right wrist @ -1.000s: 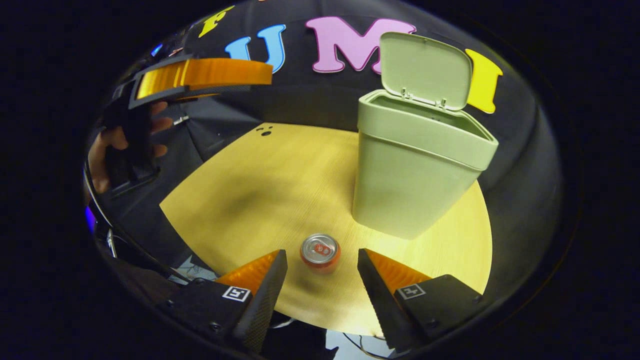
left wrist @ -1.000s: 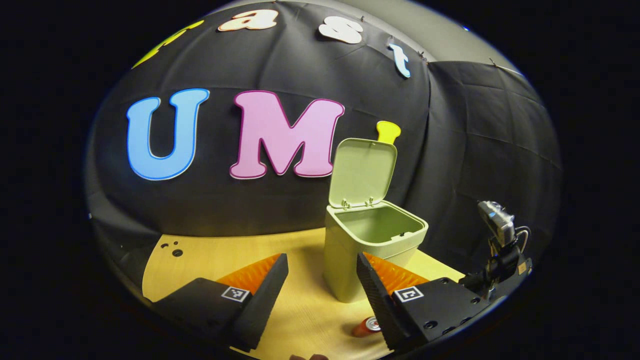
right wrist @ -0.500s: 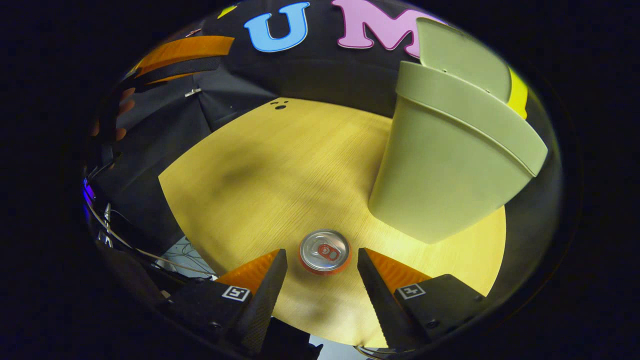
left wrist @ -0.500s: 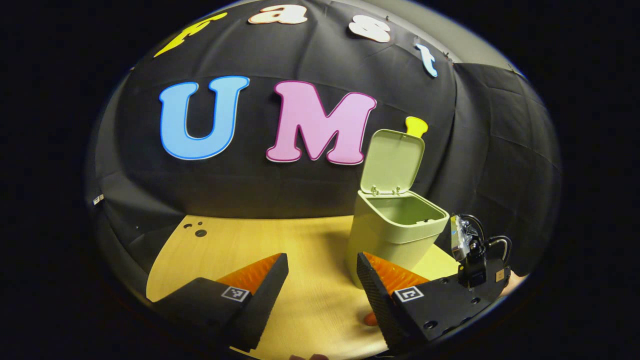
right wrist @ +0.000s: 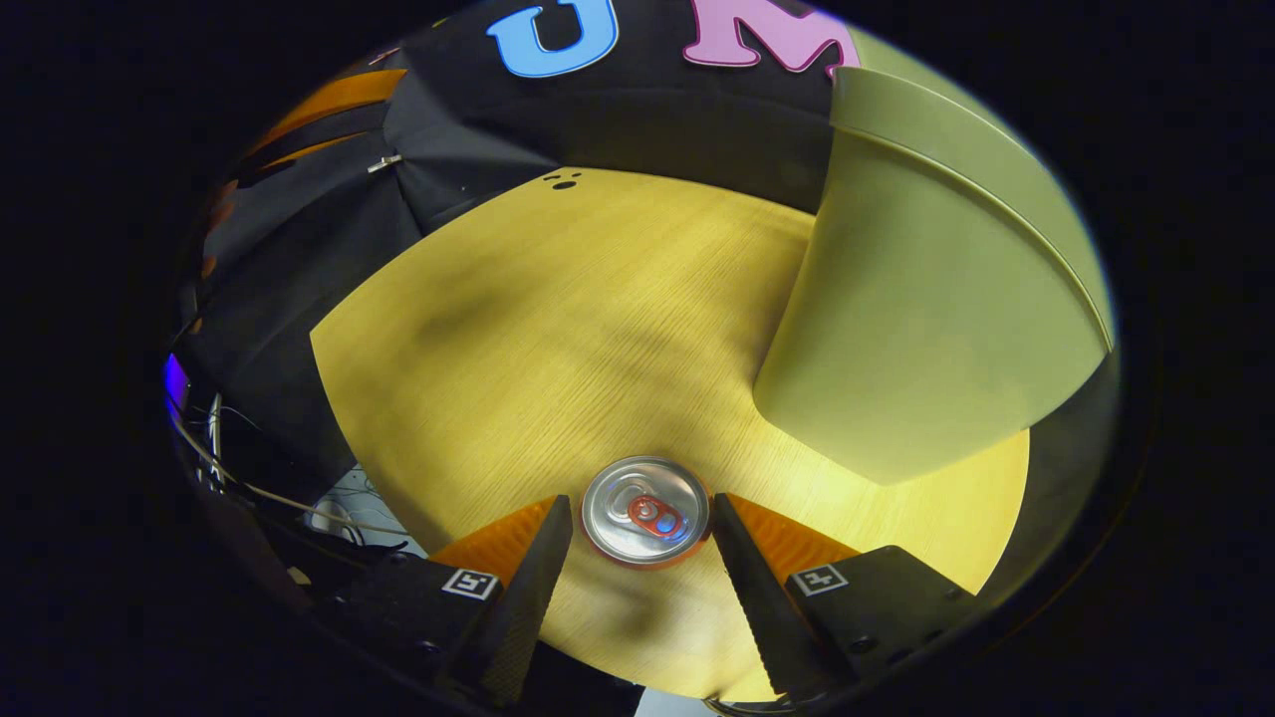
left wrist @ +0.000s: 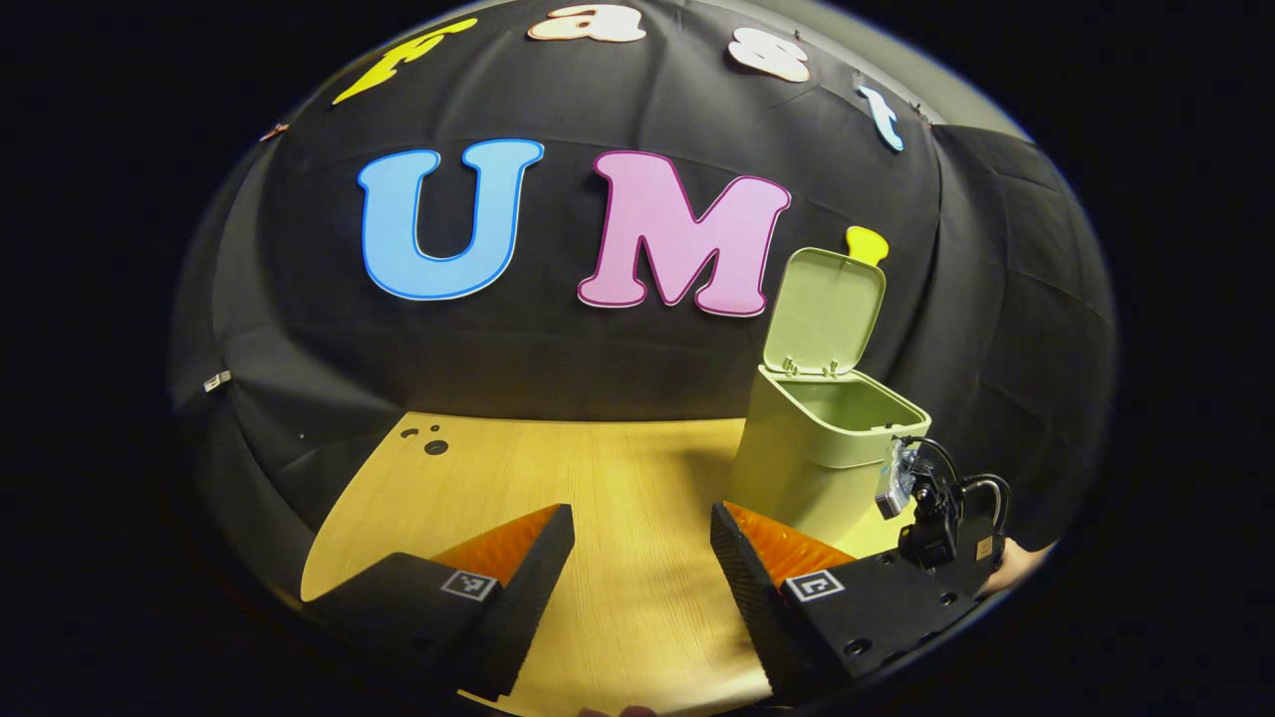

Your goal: Press the lid of the desktop garbage bin to open it, pick up the crumpled paper on the desktop and throw it into the bin, then pick up the pop can on the desktop and drop it into the bin, and finally close the garbage bin lid.

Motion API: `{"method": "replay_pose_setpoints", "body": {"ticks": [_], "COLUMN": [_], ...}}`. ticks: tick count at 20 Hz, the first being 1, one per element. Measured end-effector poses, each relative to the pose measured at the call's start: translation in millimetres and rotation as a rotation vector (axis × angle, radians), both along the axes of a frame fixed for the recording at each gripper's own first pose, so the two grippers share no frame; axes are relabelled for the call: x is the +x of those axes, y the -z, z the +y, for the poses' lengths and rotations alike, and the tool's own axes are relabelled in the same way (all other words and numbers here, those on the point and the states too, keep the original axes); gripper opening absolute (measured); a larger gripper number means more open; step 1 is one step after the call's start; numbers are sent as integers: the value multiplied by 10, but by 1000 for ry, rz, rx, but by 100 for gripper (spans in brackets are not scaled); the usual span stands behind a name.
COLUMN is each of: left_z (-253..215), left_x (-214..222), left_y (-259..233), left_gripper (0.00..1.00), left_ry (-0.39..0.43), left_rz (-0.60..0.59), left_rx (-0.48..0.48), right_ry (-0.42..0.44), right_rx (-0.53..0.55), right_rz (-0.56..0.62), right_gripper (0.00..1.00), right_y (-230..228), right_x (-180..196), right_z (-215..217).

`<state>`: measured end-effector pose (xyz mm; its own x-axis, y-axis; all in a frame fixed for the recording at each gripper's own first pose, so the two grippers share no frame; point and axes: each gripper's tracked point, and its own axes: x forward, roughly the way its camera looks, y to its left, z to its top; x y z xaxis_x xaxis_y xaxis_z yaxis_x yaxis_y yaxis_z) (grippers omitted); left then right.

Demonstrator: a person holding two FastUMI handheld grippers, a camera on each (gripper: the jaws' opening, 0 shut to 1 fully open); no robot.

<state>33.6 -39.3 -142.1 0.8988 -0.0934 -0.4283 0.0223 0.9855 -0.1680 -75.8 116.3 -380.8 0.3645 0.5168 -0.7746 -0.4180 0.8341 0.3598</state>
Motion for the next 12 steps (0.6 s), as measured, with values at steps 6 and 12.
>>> {"method": "replay_pose_setpoints", "body": {"ticks": [6,12], "left_z": [78,56], "left_x": [0,-3], "left_y": [34,82], "left_gripper": [90,90], "left_ry": [-9,3], "left_rz": [7,16], "left_rx": [5,-13], "right_ry": [-3,59], "right_rx": [-6,65], "right_rz": [-5,-20], "right_gripper": [84,84], "right_y": [64,-286], "right_x": [23,142], "right_z": [-5,-132]}}
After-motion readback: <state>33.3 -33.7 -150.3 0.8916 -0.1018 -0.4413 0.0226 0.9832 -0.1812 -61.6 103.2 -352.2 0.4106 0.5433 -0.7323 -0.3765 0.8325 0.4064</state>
